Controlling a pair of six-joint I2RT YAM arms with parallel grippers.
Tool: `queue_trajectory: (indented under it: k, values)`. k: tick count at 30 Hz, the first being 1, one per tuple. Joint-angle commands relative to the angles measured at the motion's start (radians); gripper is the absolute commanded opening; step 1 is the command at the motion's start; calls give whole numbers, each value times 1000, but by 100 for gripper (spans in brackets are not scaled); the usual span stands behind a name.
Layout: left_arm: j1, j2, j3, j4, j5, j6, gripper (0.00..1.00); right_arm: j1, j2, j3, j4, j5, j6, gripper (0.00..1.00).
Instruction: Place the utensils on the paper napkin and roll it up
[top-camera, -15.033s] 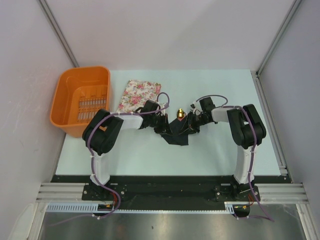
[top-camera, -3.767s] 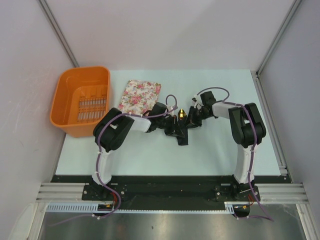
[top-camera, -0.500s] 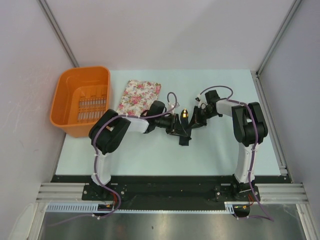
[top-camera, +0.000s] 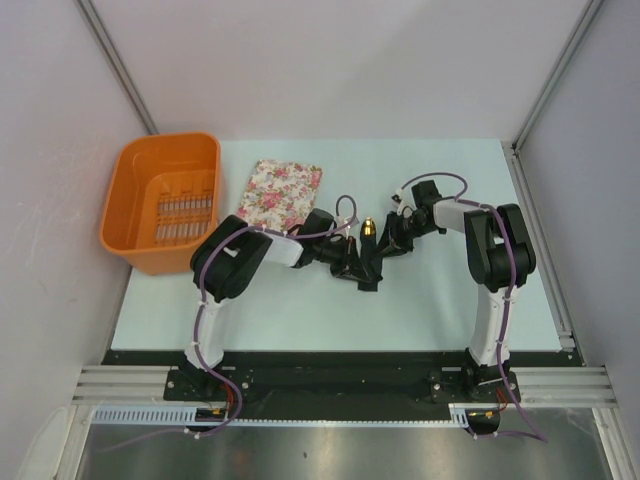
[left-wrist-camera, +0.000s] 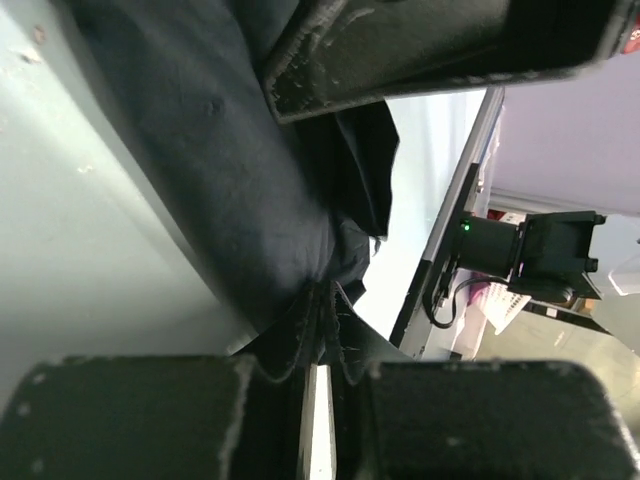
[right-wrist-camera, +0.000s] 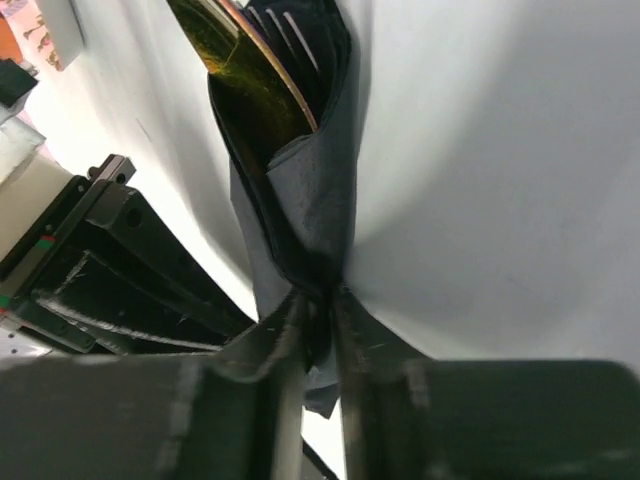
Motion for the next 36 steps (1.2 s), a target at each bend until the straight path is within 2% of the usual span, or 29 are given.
queue_trajectory:
  k: [1, 5, 10, 12, 14, 20, 30, 35, 36]
  values:
    - [-5, 33, 29, -120, -63, 92, 9, -18, -3, 19, -34, 64, -28, 27]
    - [-4, 36, 35, -151, -71, 117, 7, -22, -33, 70, -66, 73, -39, 44]
    - [-5, 36, 50, -173, -79, 132, 6, 7, -10, 134, -99, 96, -49, 49]
    - [-5, 36, 52, -176, -77, 137, 7, 22, 0, 136, -107, 110, -61, 56]
    - [-5, 36, 53, -177, -79, 138, 7, 42, 16, 136, -119, 127, -74, 57]
    - [-7, 36, 52, -173, -75, 137, 6, 40, 73, 125, -141, 179, -117, 55]
    - [-7, 33, 55, -170, -71, 142, 6, 62, 124, 79, -115, 104, -118, 46]
    - [-7, 33, 55, -171, -71, 145, 6, 77, 148, 63, -87, 91, -89, 39]
    - [-7, 33, 55, -174, -71, 148, 6, 77, 150, 61, -87, 91, -88, 34]
